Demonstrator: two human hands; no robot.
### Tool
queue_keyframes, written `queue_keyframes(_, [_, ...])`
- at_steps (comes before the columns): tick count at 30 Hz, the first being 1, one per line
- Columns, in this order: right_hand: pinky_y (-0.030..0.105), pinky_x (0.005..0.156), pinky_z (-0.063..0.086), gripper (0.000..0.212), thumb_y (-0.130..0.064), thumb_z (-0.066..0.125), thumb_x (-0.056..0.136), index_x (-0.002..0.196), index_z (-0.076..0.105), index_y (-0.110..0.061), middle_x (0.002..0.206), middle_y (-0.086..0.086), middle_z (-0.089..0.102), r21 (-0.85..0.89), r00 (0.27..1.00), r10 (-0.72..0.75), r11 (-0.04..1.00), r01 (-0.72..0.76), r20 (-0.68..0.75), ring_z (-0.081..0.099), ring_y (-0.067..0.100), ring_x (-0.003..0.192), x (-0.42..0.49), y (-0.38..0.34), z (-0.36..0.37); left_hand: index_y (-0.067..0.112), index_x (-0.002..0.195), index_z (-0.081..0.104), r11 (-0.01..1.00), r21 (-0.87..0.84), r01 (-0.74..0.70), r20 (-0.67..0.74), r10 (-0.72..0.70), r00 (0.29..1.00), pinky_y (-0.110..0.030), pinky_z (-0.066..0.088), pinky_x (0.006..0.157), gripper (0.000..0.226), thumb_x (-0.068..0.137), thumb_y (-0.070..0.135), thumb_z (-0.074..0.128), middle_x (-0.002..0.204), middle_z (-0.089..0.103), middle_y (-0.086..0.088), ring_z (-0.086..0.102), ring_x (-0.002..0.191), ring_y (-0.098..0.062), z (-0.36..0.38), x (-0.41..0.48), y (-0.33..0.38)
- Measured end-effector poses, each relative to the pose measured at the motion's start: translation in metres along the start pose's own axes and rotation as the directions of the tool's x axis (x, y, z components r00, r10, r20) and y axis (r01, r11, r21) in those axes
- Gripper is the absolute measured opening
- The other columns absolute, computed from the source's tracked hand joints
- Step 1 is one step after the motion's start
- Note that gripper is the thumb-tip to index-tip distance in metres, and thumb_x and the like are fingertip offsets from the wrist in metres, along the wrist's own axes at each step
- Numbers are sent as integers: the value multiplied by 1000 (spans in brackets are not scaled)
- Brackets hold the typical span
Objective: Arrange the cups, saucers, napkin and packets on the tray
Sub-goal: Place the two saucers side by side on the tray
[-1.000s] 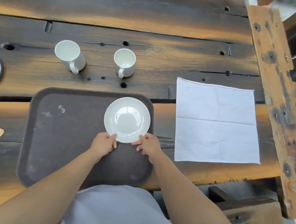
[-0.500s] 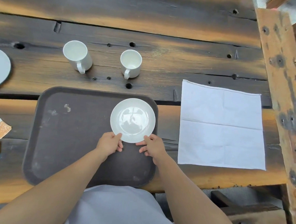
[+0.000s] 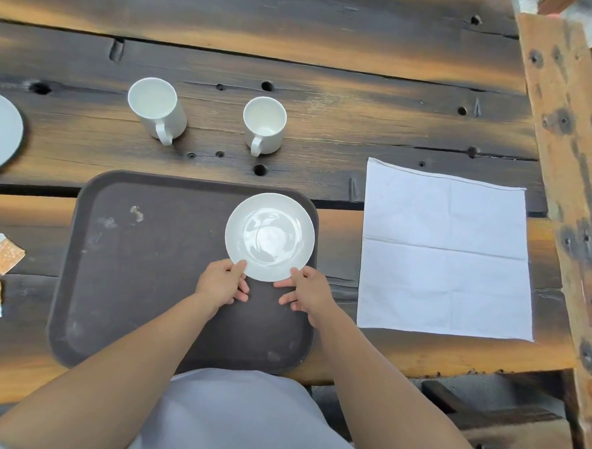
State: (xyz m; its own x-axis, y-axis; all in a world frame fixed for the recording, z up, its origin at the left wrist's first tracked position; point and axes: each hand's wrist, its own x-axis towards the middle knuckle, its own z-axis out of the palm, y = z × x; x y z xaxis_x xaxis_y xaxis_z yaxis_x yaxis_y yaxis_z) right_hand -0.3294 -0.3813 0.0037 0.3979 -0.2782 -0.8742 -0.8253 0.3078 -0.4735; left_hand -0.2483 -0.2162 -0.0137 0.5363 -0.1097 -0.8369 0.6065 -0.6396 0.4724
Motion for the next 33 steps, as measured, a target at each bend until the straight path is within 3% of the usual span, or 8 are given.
queue_keyframes(7, [23,44,44,25,-30,44,104,117,57,-13,88,0,78,10,1000,8,1000,-8,-4,64,16,48,0,-1,-1,11,88,61,999,-26,28,30,-28,999,-29,51,61,38,100,44,48,66,71,-3,76,65,-23,-3,-1,3])
queue_keyframes(12, [22,45,45,26,-30,45,103,115,59,-12,86,0,78,31,1000,18,999,-17,-17,65,14,48,0,-1,0,13,92,62,998,-11,55,93,-53,994,-30,53,66,42,99,52,47,82,75,-6,76,73,-23,-8,-5,8])
queue_keyframes(22, [25,48,45,33,-35,50,100,112,61,-6,92,5,77,114,990,101,989,-90,-94,61,16,58,-20,-3,11,18,108,63,992,-102,78,192,-57,980,-31,54,71,21,102,33,49,101,73,-2,70,82,-21,-31,-24,9])
queue_keyframes(27, [25,52,45,34,-37,43,102,100,61,-9,88,4,76,42,988,136,990,-133,-75,61,16,63,-34,-2,38,14,104,65,991,-120,65,174,-43,984,-31,52,70,24,103,31,48,98,72,-4,67,78,-21,-57,-28,-1])
queue_keyframes(33, [25,51,43,26,-29,41,103,96,58,-12,85,2,73,-39,990,138,990,-138,8,59,16,62,-41,-1,94,14,86,59,998,-42,38,20,-37,999,-25,44,56,30,104,30,42,75,63,-3,57,57,-20,-104,-14,-32])
